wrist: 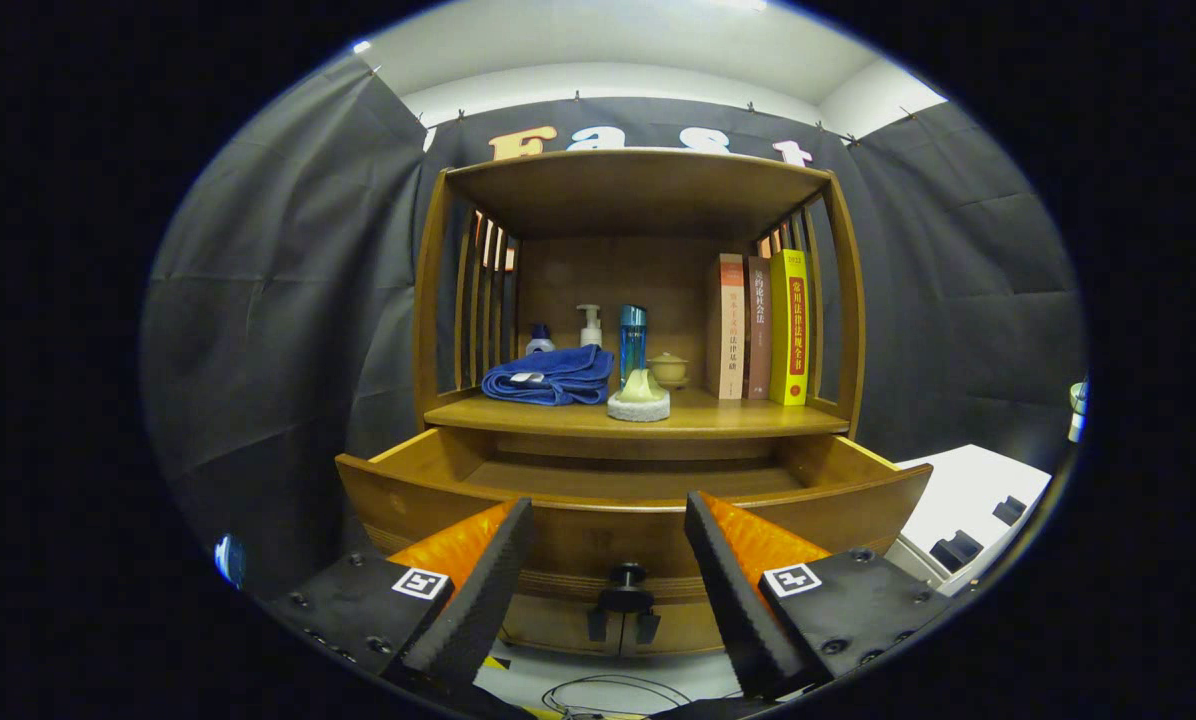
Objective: Pull open the drawer, take out the items inside it, and place them on the countertop above the cabinet.
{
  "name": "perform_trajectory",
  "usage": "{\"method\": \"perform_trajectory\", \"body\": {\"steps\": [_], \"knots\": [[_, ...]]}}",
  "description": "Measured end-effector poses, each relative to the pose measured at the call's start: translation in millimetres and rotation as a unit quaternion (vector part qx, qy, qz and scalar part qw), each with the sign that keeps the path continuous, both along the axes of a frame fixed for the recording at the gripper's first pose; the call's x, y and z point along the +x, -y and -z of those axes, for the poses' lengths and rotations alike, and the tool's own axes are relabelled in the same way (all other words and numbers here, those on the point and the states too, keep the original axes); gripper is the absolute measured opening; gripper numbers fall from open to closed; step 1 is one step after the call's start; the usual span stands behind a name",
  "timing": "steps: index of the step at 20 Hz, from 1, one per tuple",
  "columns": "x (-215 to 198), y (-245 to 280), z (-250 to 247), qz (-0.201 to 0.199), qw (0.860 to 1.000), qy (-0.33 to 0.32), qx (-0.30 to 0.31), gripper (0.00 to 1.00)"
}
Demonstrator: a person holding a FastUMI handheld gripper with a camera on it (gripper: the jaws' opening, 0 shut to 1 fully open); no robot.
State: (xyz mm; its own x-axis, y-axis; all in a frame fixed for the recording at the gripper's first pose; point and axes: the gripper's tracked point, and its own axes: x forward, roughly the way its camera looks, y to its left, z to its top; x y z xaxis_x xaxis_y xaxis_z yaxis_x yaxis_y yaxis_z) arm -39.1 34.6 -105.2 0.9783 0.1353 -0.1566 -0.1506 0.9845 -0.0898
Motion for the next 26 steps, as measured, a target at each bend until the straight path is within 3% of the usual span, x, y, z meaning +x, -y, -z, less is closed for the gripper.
{"method": "perform_trajectory", "body": {"steps": [7,26], "knots": [[-2,-3,47,-0.005,0.999,-0.025,-0.020,0.99],[30,8,92,0.020,0.998,-0.054,-0.020,0.99]]}}
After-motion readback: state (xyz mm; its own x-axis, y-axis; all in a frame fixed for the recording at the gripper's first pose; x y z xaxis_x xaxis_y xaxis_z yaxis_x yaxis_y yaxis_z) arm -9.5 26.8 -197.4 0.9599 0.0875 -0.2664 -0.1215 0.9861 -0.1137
